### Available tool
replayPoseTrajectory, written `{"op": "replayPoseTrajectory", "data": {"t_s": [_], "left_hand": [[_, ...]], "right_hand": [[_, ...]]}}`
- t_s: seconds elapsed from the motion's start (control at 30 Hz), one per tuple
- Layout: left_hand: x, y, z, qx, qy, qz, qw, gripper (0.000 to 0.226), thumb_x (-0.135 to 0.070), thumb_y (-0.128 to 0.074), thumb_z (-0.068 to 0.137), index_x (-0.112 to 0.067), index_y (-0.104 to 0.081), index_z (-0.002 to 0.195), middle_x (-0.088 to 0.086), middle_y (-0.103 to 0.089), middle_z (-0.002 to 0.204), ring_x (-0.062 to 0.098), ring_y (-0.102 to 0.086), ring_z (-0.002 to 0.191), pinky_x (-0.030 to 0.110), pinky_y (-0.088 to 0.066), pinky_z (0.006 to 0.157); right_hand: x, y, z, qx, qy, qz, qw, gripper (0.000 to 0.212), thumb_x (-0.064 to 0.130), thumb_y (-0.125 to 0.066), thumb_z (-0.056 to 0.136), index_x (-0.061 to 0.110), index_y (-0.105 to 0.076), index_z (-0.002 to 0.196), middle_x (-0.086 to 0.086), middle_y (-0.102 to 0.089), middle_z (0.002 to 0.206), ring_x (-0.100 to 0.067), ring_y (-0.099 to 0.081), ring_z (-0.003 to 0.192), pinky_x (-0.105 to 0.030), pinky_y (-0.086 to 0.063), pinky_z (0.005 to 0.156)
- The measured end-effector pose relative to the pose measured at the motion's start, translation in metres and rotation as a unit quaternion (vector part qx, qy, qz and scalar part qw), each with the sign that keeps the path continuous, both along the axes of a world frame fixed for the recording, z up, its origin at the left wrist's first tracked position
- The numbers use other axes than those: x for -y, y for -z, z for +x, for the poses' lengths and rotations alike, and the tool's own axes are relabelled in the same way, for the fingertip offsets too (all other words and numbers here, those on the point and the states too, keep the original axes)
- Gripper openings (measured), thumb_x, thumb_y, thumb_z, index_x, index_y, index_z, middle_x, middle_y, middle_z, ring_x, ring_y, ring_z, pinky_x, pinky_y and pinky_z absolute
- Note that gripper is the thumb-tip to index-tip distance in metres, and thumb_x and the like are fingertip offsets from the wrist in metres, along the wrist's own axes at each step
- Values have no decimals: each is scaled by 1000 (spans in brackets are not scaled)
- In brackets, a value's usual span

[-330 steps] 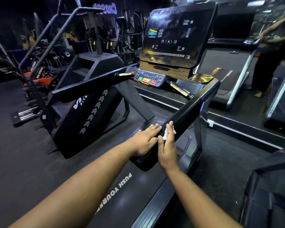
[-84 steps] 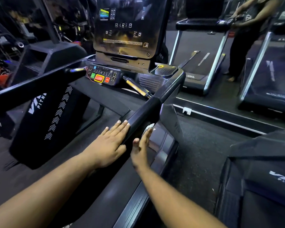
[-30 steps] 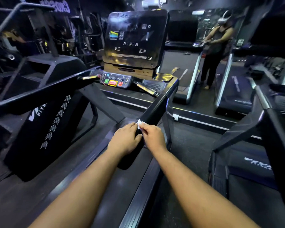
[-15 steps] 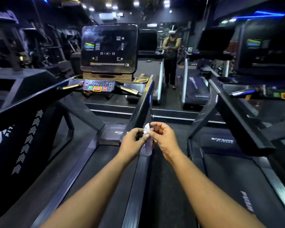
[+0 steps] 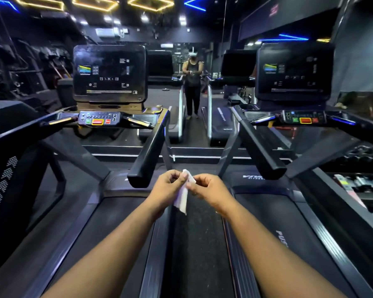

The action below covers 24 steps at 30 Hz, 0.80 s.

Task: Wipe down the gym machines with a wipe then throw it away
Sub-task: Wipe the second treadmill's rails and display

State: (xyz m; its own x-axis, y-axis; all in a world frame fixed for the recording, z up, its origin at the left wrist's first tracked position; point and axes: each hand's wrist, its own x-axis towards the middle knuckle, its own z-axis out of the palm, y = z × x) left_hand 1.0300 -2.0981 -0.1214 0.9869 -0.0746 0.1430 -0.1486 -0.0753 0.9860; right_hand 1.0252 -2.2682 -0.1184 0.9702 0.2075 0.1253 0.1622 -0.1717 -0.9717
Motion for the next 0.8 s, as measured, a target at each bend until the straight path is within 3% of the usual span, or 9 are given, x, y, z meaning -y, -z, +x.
{"op": "replayPoseTrajectory", "data": {"t_s": [0.1, 0.2, 0.37, 0.43, 0.53, 0.63, 0.7, 0.8], "left_hand": [[17, -2, -19, 1, 1, 29, 1000, 28, -34, -64, 100, -14, -64, 81, -5, -61, 68, 4, -49, 59, 18, -38, 52], [35, -2, -44, -7, 20, 35, 999, 31, -33, -62, 102, -19, -64, 74, -6, -59, 67, 5, -49, 61, 19, -38, 55], [63, 7, -85, -36, 86, 45, 995, 20, -29, -71, 96, -9, -71, 93, 3, -74, 83, 10, -64, 76, 23, -52, 68], [68, 10, -96, -12, 108, 95, 990, 32, -37, -83, 84, -10, -72, 98, 7, -76, 90, 10, -65, 79, 26, -52, 70], [76, 4, -110, 42, 114, 175, 977, 34, -33, -87, 78, -7, -70, 90, 0, -68, 76, 8, -57, 71, 29, -45, 66], [80, -9, -117, 23, 127, 112, 985, 12, -10, -78, 89, -4, -68, 90, 4, -71, 78, 11, -62, 74, 29, -48, 73], [81, -19, -116, 21, 137, 60, 989, 16, -13, -72, 91, 0, -67, 99, 19, -73, 93, 19, -65, 85, 37, -49, 81], [80, -46, -107, 33, 175, 50, 983, 20, -5, -65, 96, 5, -62, 112, 12, -72, 101, 17, -66, 93, 32, -51, 84]], "right_hand": [[27, 0, -20, 1, 43, 11, 999, 12, 16, -70, 95, 4, -71, 93, -2, -73, 78, -5, -62, 70, -21, -48, 67], [53, 6, -38, -7, 73, 4, 997, 12, 21, -65, 97, 9, -66, 96, -7, -68, 85, -13, -58, 77, -33, -48, 72], [81, 9, -69, 7, 134, 41, 990, 21, 37, -57, 87, 16, -61, 86, 2, -62, 78, -11, -55, 75, -37, -46, 73], [88, 2, -79, 12, 150, 45, 988, 22, 40, -56, 85, 19, -59, 81, 6, -59, 73, -12, -53, 71, -37, -45, 71], [96, -11, -94, 32, 149, 30, 988, 18, 31, -63, 93, 18, -59, 82, 5, -59, 74, -12, -53, 70, -35, -45, 70], [97, -31, -98, 70, 138, -8, 988, 19, 26, -70, 93, 17, -61, 79, 6, -62, 69, -8, -55, 61, -28, -46, 61], [96, -47, -98, 83, 133, -5, 988, 24, 30, -76, 90, 17, -61, 76, 10, -58, 59, 0, -51, 51, -19, -42, 53], [93, -71, -91, 88, 146, 6, 985, 26, 31, -81, 86, 17, -62, 75, 12, -56, 56, 0, -50, 50, -20, -42, 53]]}}
